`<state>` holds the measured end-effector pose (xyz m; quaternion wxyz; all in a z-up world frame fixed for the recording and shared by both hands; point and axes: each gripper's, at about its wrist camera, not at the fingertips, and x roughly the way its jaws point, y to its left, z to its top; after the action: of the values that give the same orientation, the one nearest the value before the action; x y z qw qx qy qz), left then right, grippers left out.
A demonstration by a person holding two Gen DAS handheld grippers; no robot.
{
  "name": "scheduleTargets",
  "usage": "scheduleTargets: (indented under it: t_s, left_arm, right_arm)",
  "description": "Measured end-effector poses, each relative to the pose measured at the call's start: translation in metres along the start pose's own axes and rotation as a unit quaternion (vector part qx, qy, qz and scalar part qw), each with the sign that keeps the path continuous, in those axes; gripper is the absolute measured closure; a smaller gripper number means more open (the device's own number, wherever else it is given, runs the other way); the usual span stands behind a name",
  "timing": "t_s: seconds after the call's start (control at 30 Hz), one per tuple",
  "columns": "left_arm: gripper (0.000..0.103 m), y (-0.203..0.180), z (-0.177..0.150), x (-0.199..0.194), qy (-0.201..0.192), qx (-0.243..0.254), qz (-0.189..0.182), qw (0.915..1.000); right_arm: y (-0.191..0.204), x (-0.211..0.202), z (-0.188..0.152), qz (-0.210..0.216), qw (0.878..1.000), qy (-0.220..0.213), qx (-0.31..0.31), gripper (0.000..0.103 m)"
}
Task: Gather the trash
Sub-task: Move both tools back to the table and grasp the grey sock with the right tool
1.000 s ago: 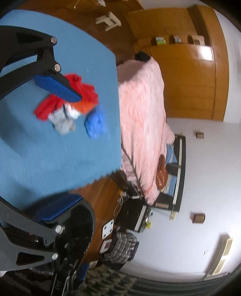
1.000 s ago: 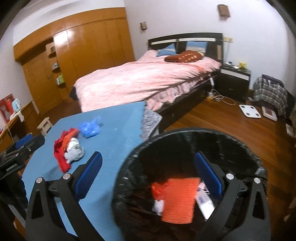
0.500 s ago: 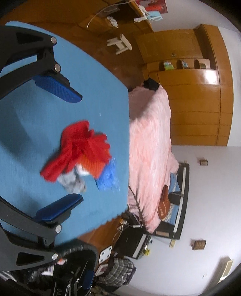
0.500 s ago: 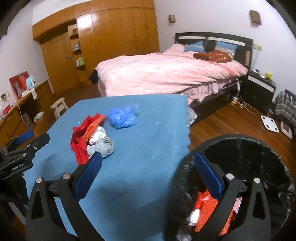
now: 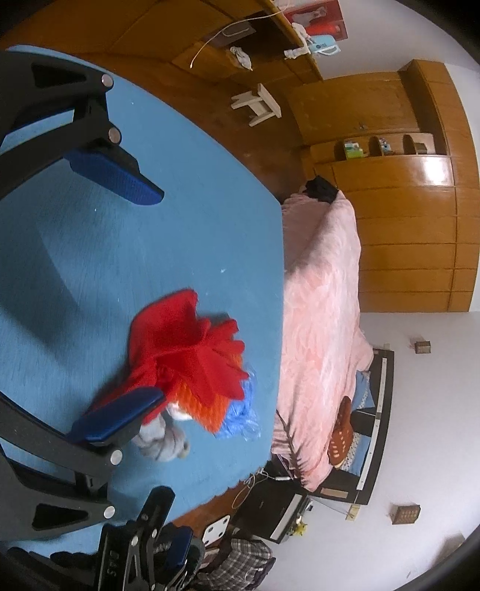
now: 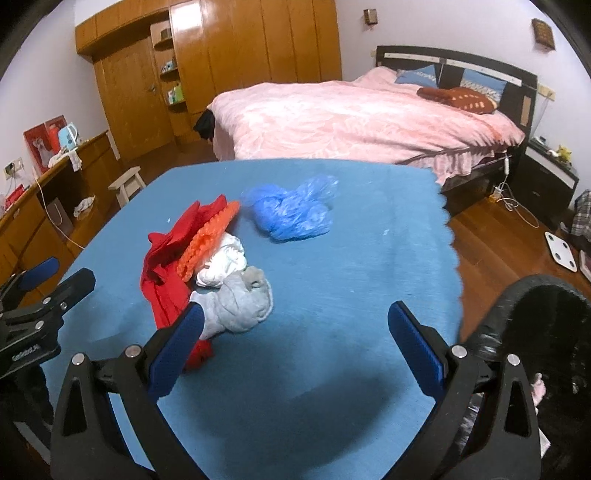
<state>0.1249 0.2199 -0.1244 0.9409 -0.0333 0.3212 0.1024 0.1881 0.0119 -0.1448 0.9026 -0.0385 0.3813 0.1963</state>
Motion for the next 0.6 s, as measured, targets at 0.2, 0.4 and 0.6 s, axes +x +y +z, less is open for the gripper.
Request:
scheduleTargets:
  t_s: [0.2,0.4,0.6]
  left_arm:
    - [0.006,0.007,-0.003,0.013,0.008,-0.003,0.006,0.9999]
    - [0.006,0.009,-0.006,0.023,0.015,-0.004,0.005,0.9999]
    - [0.006,0.011,-0.009,0.026,0.021,-0.006,0.002,0.9998]
  right_arm:
    - [0.007,0.024,0.000,0.003,1.000,0.017,-0.004,0.006]
    - [0.011,0.036,0.001,0.010,1.000,0.027,-0.009,0.010]
    - [0.019,0.046,0.002,0.025,0.999,0.043,-0.014,0.024]
